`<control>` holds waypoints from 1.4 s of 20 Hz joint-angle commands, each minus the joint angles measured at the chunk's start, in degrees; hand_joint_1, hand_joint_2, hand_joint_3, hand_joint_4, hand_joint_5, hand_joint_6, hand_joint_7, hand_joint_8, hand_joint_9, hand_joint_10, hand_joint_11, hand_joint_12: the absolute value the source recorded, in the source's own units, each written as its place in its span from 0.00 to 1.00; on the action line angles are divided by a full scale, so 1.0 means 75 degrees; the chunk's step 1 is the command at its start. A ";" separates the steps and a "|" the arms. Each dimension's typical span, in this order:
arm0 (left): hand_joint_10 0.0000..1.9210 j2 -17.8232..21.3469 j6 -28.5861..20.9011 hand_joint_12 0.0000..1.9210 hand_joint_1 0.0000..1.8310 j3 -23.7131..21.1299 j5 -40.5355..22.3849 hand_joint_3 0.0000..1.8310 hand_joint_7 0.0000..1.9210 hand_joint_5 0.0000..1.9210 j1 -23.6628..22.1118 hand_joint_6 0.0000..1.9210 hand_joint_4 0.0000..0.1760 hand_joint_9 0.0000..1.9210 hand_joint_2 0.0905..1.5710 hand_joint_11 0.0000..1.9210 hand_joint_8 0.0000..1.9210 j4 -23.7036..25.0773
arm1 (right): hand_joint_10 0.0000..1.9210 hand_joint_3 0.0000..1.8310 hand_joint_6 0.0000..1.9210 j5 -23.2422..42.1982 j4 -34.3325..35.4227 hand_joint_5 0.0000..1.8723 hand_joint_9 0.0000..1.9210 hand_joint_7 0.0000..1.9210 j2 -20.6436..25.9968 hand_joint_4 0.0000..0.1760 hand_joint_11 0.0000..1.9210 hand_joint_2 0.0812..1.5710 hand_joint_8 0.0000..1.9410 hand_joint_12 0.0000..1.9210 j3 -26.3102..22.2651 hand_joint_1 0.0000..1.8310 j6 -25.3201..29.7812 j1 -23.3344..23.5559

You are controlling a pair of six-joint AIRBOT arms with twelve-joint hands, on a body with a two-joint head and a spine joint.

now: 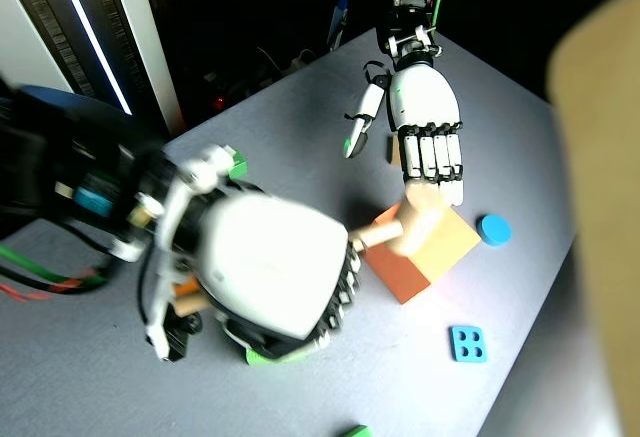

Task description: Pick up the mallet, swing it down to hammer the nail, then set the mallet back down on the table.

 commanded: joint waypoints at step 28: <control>0.00 0.1067 -0.1271 0.02 0.00 -0.0179 0.0327 0.00 0.03 0.05 -0.1680 0.00 0.00 0.03 0.76 0.02 0.00 0.1688 | 1.00 0.00 1.00 0.0189 -0.4726 0.57 0.75 0.66 -0.2257 0.44 0.80 0.92 1.00 1.00 0.2106 0.30 0.2495 -0.1392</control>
